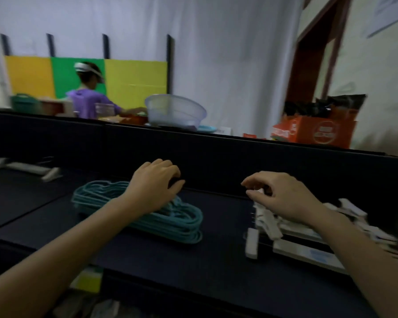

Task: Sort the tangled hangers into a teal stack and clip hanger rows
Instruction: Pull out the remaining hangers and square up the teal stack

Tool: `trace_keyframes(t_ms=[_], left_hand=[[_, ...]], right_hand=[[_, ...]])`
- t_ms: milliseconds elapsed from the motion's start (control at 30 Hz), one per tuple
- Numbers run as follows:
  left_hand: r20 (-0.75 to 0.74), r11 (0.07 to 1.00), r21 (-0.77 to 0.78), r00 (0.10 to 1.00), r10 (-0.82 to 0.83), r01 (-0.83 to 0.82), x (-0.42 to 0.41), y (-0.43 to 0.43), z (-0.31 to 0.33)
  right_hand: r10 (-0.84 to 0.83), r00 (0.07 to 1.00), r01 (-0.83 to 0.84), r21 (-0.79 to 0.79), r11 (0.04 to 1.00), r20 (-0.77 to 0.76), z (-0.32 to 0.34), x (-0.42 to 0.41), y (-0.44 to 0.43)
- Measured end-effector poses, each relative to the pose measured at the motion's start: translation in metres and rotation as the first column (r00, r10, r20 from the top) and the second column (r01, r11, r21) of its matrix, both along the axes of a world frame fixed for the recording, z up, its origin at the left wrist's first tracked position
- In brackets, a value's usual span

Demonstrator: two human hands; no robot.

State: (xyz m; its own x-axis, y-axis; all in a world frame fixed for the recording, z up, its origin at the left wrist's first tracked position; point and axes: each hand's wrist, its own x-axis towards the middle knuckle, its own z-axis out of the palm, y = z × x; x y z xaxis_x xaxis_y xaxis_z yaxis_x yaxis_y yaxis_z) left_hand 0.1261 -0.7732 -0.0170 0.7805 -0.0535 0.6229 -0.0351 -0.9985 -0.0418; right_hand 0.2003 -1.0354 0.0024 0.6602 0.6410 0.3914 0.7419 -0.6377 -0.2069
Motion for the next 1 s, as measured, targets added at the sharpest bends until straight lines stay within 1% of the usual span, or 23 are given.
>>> trace_keyframes(t_ms=[167, 300, 367, 500, 733, 1000], left_hand=[[-0.060, 0.977, -0.007, 0.976, 0.211, -0.211, -0.068, 0.088, -0.009], [-0.120, 0.949, -0.012, 0.942, 0.312, -0.316, -0.119, 0.154, -0.021], [-0.119, 0.935, -0.011, 0.929, 0.352, -0.355, -0.141, 0.184, -0.023], [-0.118, 0.918, -0.040, 0.914, 0.387, -0.394, -0.181, 0.242, -0.027], [-0.168, 0.899, -0.061, 0.892, 0.419, -0.434, -0.238, 0.336, -0.047], [-0.195, 0.866, -0.150, 0.873, 0.447, -0.477, -0.257, 0.425, -0.069]], right_hand=[[0.150, 0.988, -0.149, -0.032, 0.988, 0.037, -0.001, -0.014, 0.092], [0.245, 0.969, -0.243, -0.073, 0.967, 0.020, -0.007, -0.038, 0.171], [0.287, 0.958, -0.284, -0.103, 0.953, 0.018, -0.009, -0.052, 0.209], [0.338, 0.941, -0.335, -0.097, 0.937, 0.008, -0.012, -0.079, 0.279], [0.360, 0.933, -0.357, -0.123, 0.926, 0.002, -0.027, -0.120, 0.383], [0.348, 0.937, -0.343, -0.199, 0.918, -0.008, -0.041, -0.130, 0.473]])
